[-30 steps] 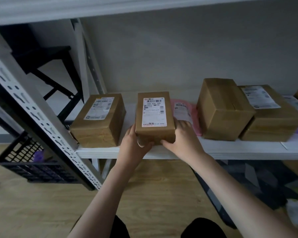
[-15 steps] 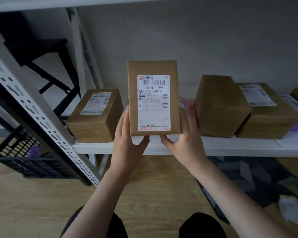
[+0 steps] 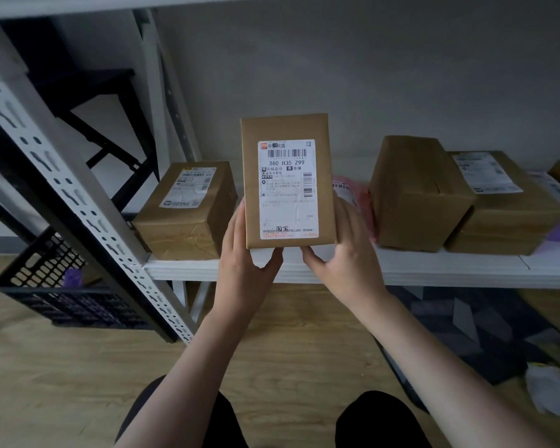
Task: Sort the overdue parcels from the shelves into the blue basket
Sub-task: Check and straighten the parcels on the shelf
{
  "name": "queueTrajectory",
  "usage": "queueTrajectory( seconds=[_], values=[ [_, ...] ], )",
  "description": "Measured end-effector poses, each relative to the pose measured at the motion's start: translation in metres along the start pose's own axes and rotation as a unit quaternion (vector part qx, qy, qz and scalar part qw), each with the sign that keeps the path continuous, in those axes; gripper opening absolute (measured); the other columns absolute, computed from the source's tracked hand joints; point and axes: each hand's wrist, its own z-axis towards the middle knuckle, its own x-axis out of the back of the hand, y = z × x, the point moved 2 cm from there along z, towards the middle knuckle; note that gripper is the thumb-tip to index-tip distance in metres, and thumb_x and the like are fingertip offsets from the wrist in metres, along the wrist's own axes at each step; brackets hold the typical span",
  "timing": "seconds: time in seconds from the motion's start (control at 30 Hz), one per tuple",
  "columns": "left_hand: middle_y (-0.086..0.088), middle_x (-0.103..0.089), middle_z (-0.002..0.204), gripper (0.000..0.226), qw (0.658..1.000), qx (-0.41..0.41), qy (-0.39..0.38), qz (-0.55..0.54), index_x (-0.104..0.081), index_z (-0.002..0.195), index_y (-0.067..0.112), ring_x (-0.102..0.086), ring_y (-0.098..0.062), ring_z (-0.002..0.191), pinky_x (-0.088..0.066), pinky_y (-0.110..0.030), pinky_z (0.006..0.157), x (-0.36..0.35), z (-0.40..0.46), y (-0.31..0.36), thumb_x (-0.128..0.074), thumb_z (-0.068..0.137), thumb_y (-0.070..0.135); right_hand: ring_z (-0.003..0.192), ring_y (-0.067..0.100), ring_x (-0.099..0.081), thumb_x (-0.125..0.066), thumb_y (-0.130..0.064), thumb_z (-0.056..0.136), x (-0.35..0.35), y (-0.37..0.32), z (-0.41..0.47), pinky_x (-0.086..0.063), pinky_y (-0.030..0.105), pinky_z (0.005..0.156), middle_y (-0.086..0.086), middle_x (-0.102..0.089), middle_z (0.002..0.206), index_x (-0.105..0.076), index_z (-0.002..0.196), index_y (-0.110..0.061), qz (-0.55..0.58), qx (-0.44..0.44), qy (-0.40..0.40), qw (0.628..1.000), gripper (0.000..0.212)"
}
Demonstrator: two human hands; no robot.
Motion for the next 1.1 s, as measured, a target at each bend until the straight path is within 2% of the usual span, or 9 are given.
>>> queueTrajectory(
  seconds=[0.13, 0.3, 0.5, 0.63, 0.73, 0.83, 0.97, 1.03, 1.1],
  values=[
    [-0.003, -0.041, 0.156, 0.085, 0.999, 0.038, -0.022, -0.01, -0.033, 0.155, 0.007, -0.034, -0.015, 0.148, -0.04, -0.043, 0.115, -0.002, -0.002, -0.004, -0.08, 0.084, 0.014, 0.141, 0.019, -0.044, -0.082, -0.033, 0.084, -0.003, 0.002, -0.001, -0.046, 0.033, 0.111, 0.007, -0.053, 0.145, -0.044, 0.149, -0.006, 0.009, -0.013, -0.018, 1.0, 0.079],
    [0.002, -0.043, 0.154, 0.089, 0.991, 0.098, -0.095, 0.001, -0.033, 0.155, 0.017, -0.038, -0.014, 0.144, -0.04, -0.038, 0.115, -0.01, -0.003, -0.021, -0.081, 0.081, 0.017, 0.131, 0.016, -0.049, -0.081, -0.03, 0.081, -0.022, 0.017, -0.006, -0.049, 0.035, 0.104, 0.0, -0.056, 0.135, -0.042, 0.15, -0.017, 0.046, -0.069, -0.095, 0.992, 0.081],
    [0.003, -0.056, 0.133, 0.072, 0.976, 0.169, -0.139, -0.013, -0.048, 0.142, 0.018, -0.053, -0.017, 0.123, -0.048, -0.031, 0.099, -0.01, 0.007, -0.041, -0.081, 0.077, 0.019, 0.118, 0.013, -0.054, -0.077, -0.039, 0.078, -0.039, 0.02, 0.007, -0.052, 0.032, 0.099, -0.001, -0.058, 0.125, -0.043, 0.146, -0.025, 0.03, -0.131, -0.138, 0.981, 0.077],
    [0.002, -0.06, 0.128, 0.069, 0.966, 0.217, -0.14, 0.0, -0.048, 0.141, 0.023, -0.06, -0.02, 0.114, -0.055, -0.041, 0.095, -0.006, 0.011, -0.059, -0.079, 0.079, 0.031, 0.119, 0.013, -0.056, -0.066, -0.055, 0.074, -0.051, 0.017, 0.02, -0.055, 0.036, 0.098, -0.005, -0.059, 0.128, -0.042, 0.145, -0.029, 0.033, -0.144, -0.178, 0.973, 0.079],
    [-0.002, -0.062, 0.127, 0.065, 0.964, 0.232, -0.129, 0.006, -0.048, 0.14, 0.018, -0.06, -0.022, 0.115, -0.054, -0.042, 0.095, -0.002, 0.007, -0.061, -0.076, 0.082, 0.027, 0.118, 0.014, -0.056, -0.067, -0.057, 0.076, -0.054, 0.01, 0.023, -0.054, 0.037, 0.098, -0.003, -0.058, 0.128, -0.042, 0.145, -0.028, 0.028, -0.137, -0.189, 0.972, 0.079],
    [-0.002, -0.06, 0.126, 0.054, 0.957, 0.252, -0.141, 0.019, -0.051, 0.136, 0.013, -0.059, -0.023, 0.114, -0.051, -0.034, 0.092, 0.003, -0.001, -0.056, -0.072, 0.086, 0.024, 0.125, 0.014, -0.05, -0.067, -0.058, 0.087, -0.047, 0.009, 0.013, -0.048, 0.035, 0.105, -0.002, -0.056, 0.134, -0.042, 0.146, -0.025, 0.033, -0.129, -0.181, 0.974, 0.072],
    [0.002, -0.056, 0.118, 0.045, 0.96, 0.242, -0.13, 0.061, -0.056, 0.132, 0.012, -0.053, -0.013, 0.104, -0.042, -0.025, 0.084, 0.014, -0.023, -0.038, -0.07, 0.092, 0.028, 0.143, 0.018, -0.035, -0.034, -0.07, 0.097, -0.024, 0.017, -0.009, -0.028, 0.029, 0.115, 0.002, -0.042, 0.154, -0.034, 0.155, -0.015, -0.002, -0.136, -0.186, 0.973, 0.08],
    [0.0, -0.059, 0.12, 0.042, 0.96, 0.249, -0.11, 0.065, -0.058, 0.131, 0.013, -0.055, -0.011, 0.101, -0.044, -0.025, 0.082, 0.018, -0.033, -0.024, -0.068, 0.094, 0.028, 0.145, 0.02, -0.032, -0.034, -0.065, 0.099, -0.012, 0.03, -0.014, -0.025, 0.028, 0.115, 0.005, -0.038, 0.156, -0.032, 0.155, -0.01, -0.025, -0.155, -0.176, 0.972, 0.078],
    [0.001, -0.06, 0.115, 0.037, 0.962, 0.238, -0.121, 0.063, -0.06, 0.128, 0.016, -0.058, -0.011, 0.095, -0.046, -0.025, 0.08, 0.013, -0.042, -0.007, -0.067, 0.094, 0.029, 0.147, 0.02, -0.029, -0.045, -0.054, 0.102, 0.003, 0.046, -0.014, -0.025, 0.03, 0.117, 0.006, -0.034, 0.158, -0.029, 0.157, -0.008, -0.041, -0.174, -0.165, 0.97, 0.073]
  ],
)
